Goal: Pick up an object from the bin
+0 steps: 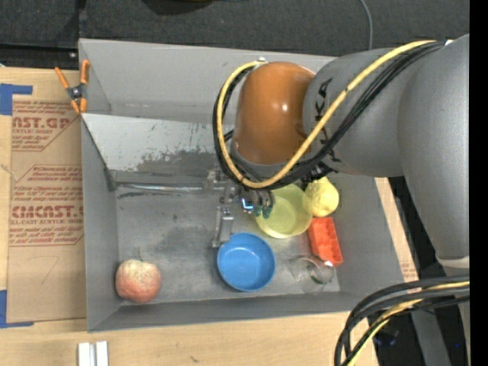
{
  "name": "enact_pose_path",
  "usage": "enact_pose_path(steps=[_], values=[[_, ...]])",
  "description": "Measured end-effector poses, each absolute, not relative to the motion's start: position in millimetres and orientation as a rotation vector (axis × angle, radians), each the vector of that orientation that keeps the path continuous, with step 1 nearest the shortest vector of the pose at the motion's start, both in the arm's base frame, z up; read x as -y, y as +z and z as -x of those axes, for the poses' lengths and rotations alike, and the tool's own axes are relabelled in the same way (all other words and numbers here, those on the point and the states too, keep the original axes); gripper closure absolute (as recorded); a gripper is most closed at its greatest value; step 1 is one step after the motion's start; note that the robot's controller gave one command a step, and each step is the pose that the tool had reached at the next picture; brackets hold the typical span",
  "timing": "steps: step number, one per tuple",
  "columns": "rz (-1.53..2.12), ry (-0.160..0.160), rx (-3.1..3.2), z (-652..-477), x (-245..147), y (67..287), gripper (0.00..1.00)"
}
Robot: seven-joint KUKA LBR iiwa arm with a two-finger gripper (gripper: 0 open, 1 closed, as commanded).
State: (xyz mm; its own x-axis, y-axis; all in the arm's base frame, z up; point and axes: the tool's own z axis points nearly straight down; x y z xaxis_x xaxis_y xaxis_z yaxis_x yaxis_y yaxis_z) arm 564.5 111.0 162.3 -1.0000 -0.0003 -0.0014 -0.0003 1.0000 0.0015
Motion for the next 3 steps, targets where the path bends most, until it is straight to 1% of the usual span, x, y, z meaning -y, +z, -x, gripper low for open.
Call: enact_pose_path(steps=[1,2,3], values=[[0.000,0.003,-3.140,-564.5,-111.1,162.3,0.00],[0.456,0.003,-3.097,-492.9,-56.7,70.2,0.00],[0.229,0.004,-3.130,-522.3,-26.7,134.9,0.00]])
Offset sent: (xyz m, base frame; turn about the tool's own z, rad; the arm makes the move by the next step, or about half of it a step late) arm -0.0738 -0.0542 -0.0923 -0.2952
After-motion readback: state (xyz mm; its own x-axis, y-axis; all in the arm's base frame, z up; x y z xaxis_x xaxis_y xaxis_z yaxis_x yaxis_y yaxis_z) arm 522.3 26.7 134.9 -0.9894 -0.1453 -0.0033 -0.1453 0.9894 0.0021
